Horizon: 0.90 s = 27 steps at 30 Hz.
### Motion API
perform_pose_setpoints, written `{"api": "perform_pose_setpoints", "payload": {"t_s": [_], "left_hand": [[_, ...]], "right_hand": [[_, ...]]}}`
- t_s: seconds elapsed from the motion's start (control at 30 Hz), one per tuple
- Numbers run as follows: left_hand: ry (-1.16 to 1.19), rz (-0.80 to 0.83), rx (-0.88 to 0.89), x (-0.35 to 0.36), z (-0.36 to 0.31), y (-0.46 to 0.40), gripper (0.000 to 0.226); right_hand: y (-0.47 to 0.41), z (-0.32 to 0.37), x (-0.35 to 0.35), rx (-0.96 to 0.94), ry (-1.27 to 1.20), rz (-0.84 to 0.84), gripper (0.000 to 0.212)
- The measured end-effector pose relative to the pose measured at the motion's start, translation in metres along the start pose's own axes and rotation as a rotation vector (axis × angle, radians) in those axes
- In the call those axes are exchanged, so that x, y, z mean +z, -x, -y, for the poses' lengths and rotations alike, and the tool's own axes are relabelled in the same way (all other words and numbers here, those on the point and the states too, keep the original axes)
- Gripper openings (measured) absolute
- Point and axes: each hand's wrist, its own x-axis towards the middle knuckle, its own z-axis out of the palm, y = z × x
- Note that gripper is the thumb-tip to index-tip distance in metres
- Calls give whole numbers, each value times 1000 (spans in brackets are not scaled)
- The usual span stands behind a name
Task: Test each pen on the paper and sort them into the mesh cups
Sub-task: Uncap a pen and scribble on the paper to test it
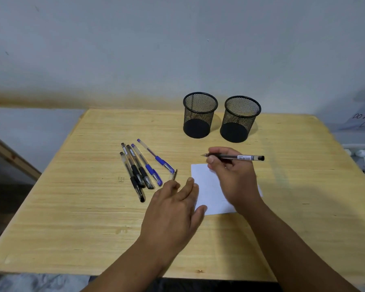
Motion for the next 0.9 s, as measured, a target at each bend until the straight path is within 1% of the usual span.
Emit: {"api": "perform_pose_setpoints", "payload": {"t_s": [0.13, 0.23, 0.37, 0.47, 0.53, 0.7, 0.9], "left_hand": [[35, -25, -7, 4, 3, 0, 54], [57, -32, -13, 6, 4, -1, 53], [59, -34, -6, 6, 5, -1, 54], [59, -45, -5, 6, 4, 0, 52], [63, -39, -4, 6, 5, 0, 52], [87, -67, -11, 8, 6, 0, 53], [137, -117, -14, 11, 7, -1, 52]], "right_hand": [[-2, -14, 9, 6, 153, 10, 20], [-5, -19, 11, 12, 253, 16, 11], [-9, -20, 11, 0, 336, 25, 6], [-13, -20, 12, 45, 278, 16, 11], [-16, -19, 15, 68, 230, -12, 10], [-23, -15, 20, 82, 187, -63, 15], [-30, -19, 22, 28, 263, -37, 11]]}}
